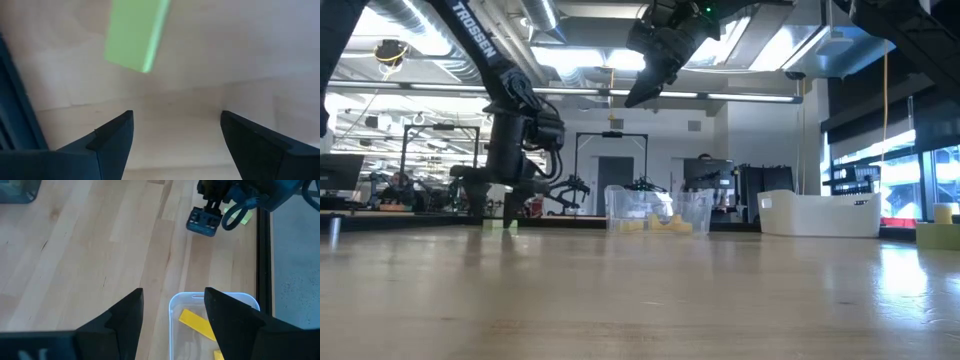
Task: Sort & place blocks by color
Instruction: Put the left green block into the black bin
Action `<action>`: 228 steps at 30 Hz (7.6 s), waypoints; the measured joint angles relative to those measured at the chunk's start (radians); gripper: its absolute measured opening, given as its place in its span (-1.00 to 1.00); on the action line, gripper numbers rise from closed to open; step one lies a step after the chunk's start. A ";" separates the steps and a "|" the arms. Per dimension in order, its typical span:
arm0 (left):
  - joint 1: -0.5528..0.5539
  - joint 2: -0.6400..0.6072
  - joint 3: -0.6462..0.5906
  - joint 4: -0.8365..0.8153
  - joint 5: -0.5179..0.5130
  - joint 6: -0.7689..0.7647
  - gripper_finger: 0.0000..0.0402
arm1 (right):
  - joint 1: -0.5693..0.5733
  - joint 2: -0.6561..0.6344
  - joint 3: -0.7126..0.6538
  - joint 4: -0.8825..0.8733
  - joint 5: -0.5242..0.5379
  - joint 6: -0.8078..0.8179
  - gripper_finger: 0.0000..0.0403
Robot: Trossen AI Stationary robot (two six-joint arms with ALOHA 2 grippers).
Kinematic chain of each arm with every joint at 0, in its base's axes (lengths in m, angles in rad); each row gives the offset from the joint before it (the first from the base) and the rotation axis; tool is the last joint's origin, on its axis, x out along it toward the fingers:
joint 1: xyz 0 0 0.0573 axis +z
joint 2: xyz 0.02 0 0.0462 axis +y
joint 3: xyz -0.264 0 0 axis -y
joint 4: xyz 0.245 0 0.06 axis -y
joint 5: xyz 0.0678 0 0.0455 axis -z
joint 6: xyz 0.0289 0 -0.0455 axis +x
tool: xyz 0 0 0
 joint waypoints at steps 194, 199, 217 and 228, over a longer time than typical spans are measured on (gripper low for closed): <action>-1.762 -0.494 0.219 -0.619 0.236 -0.710 -0.43 | 0.000 -0.244 0.000 -0.301 -0.098 -0.130 0.05; -1.814 -0.415 0.136 -0.443 0.243 -0.788 -0.43 | 0.002 -0.244 0.000 -0.303 -0.143 -0.130 0.05; -1.870 -0.245 -0.083 -0.102 0.295 -0.838 -0.39 | 0.071 -0.244 0.000 -0.309 -0.079 -0.125 0.05; -1.870 -0.246 -0.099 -0.096 0.291 -0.831 -0.34 | 0.074 -0.244 0.000 -0.288 -0.079 -0.124 0.05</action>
